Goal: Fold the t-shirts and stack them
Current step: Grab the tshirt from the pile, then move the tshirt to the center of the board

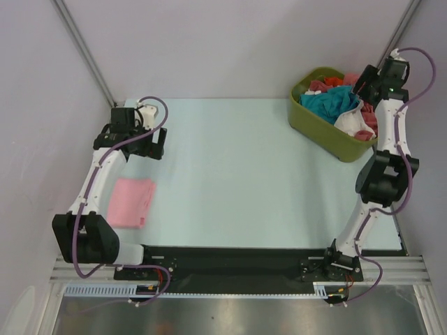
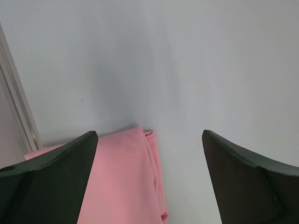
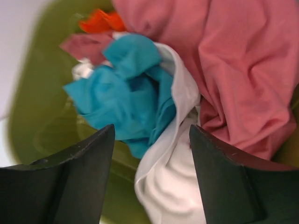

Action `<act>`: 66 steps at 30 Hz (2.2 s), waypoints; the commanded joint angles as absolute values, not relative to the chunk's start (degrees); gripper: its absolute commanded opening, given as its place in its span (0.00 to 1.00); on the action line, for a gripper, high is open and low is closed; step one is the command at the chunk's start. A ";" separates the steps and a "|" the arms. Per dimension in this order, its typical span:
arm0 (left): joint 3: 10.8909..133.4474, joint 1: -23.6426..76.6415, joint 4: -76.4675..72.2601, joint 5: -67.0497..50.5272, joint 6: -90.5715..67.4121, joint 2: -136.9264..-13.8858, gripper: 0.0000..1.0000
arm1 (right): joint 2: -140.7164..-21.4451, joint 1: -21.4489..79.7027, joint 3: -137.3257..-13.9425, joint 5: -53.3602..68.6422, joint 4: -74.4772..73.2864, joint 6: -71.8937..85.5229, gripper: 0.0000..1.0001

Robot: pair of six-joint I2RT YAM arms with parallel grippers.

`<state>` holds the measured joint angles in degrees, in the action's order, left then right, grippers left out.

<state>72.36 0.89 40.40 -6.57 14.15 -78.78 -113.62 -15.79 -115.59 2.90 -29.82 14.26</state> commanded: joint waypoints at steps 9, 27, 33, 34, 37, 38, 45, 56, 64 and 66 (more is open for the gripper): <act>77.69 0.97 42.45 -5.80 16.08 -83.32 1.00 | -119.11 -14.77 -120.87 -7.81 -40.80 16.00 0.33; 74.97 0.97 38.76 -7.56 16.79 -80.33 1.00 | -109.16 -15.65 -117.48 -4.83 -38.66 14.77 0.00; 75.23 0.97 38.23 -8.17 16.61 -79.37 1.00 | -105.03 -16.17 -127.25 -2.38 -34.56 13.18 0.00; 75.23 0.97 37.97 -8.35 16.70 -79.19 1.00 | -103.81 -16.95 -130.14 -1.24 -33.32 13.53 0.00; 75.06 0.97 37.88 -8.53 16.61 -78.40 1.00 | -101.70 -18.19 -133.75 4.20 -26.91 15.38 0.00; 74.97 0.97 37.79 -8.53 16.61 -78.31 1.00 | -101.17 -18.19 -134.12 7.79 -24.98 15.64 0.00; 74.36 0.97 37.18 -9.40 16.52 -77.08 1.00 | -95.63 -18.11 -134.73 16.52 -2.76 24.07 0.00; 74.35 0.97 35.69 -5.01 15.91 -76.29 1.00 | -88.51 7.62 -130.88 24.43 5.44 26.19 0.00; 74.00 0.97 35.33 -4.66 16.26 -75.50 1.00 | -78.25 17.58 -102.90 22.69 9.94 37.43 0.00; 73.74 0.97 35.42 -4.66 16.43 -75.50 1.00 | -75.16 17.58 -95.22 19.79 8.97 39.28 0.00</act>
